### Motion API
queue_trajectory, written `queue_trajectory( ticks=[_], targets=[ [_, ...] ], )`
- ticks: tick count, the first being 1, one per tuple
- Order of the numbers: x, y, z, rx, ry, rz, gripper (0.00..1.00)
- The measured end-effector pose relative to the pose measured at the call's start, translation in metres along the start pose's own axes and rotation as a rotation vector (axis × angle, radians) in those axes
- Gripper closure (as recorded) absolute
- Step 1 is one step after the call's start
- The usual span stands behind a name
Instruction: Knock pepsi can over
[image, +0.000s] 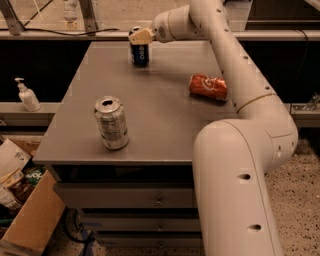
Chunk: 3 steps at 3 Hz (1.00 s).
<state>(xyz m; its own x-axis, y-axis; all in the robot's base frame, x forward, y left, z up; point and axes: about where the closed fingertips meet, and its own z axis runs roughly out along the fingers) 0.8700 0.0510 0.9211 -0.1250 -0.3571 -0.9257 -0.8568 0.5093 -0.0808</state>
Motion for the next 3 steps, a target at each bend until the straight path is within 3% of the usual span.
queue_trajectory(
  ticks=[1,2,3],
  targets=[
    [-0.005,0.012,-0.013,-0.022,0.026,-0.007,0.84],
    [-0.012,0.026,-0.026,-0.034,0.100,-0.124,1.00],
    [-0.014,0.040,-0.033,-0.055,0.219,-0.329,1.00]
  ],
)
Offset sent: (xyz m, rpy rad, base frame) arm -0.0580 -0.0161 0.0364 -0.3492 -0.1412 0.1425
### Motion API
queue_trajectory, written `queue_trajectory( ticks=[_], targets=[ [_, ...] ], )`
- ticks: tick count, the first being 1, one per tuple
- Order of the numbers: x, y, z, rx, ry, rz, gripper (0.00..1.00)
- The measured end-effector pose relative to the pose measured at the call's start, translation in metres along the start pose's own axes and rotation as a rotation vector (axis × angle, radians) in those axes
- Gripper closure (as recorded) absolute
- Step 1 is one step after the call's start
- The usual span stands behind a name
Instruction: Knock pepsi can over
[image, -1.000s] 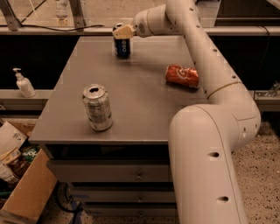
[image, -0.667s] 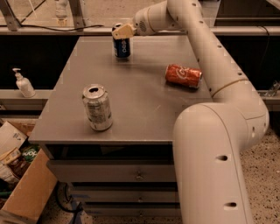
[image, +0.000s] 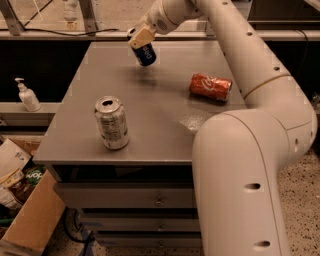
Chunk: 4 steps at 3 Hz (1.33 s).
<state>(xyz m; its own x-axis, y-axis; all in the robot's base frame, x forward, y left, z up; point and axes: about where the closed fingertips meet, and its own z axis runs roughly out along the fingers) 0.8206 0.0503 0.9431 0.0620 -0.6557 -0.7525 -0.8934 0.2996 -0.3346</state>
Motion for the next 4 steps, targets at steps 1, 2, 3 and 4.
queue_trajectory(
  ticks=[1,2,3,4],
  targets=[
    [0.005,0.008,-0.004,-0.026,0.133,-0.185,1.00],
    [0.018,0.019,-0.001,-0.098,0.274,-0.353,1.00],
    [0.033,0.038,0.002,-0.215,0.356,-0.463,1.00],
    [0.048,0.062,0.005,-0.360,0.389,-0.535,1.00]
  ],
)
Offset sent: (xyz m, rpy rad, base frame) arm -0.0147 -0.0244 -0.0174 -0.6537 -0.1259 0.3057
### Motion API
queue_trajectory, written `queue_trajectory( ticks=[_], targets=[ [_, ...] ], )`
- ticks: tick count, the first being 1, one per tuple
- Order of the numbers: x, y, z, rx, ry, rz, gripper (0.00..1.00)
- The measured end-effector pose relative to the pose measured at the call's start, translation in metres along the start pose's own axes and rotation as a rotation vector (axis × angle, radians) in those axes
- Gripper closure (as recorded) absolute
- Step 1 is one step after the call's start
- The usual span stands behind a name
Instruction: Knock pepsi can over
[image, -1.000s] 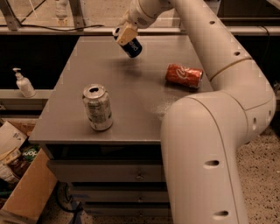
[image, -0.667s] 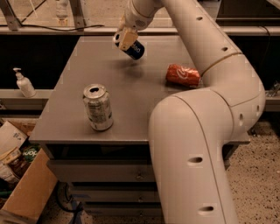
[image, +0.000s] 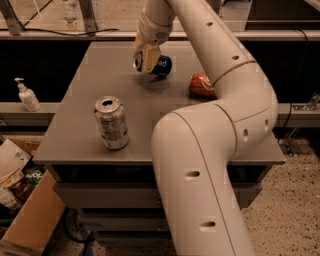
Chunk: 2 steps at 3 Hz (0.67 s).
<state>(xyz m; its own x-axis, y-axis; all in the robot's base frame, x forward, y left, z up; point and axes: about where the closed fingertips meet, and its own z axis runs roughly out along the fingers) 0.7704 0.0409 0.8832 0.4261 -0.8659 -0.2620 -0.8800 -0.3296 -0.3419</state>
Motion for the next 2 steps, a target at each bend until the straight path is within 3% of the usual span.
queue_trajectory(
  ticks=[1,2],
  targets=[
    [-0.006,0.012,0.011,-0.053,-0.079,-0.008,0.84],
    [-0.017,0.018,0.016,-0.071,-0.195,0.027,0.59]
  ],
)
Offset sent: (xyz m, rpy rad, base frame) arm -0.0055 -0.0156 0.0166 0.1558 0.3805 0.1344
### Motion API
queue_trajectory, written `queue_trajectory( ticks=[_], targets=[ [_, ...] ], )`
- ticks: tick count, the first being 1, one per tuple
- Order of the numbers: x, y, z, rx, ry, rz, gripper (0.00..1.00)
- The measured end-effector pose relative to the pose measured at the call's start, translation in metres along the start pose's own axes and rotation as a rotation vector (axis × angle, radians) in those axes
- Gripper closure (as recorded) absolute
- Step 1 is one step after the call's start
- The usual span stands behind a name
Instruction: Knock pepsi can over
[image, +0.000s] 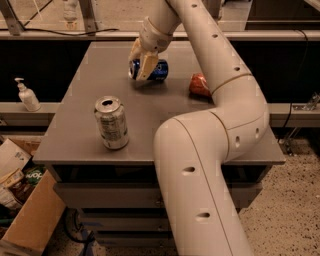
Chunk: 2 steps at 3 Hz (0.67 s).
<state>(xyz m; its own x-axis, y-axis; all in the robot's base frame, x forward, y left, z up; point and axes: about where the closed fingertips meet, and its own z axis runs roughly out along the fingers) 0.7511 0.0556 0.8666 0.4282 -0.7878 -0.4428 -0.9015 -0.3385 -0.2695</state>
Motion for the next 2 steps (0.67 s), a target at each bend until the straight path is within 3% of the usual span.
queue_trajectory(
  ticks=[2],
  targets=[
    [-0.0100,0.0042,-0.0039,0.001,-0.111,0.050,0.13]
  ],
)
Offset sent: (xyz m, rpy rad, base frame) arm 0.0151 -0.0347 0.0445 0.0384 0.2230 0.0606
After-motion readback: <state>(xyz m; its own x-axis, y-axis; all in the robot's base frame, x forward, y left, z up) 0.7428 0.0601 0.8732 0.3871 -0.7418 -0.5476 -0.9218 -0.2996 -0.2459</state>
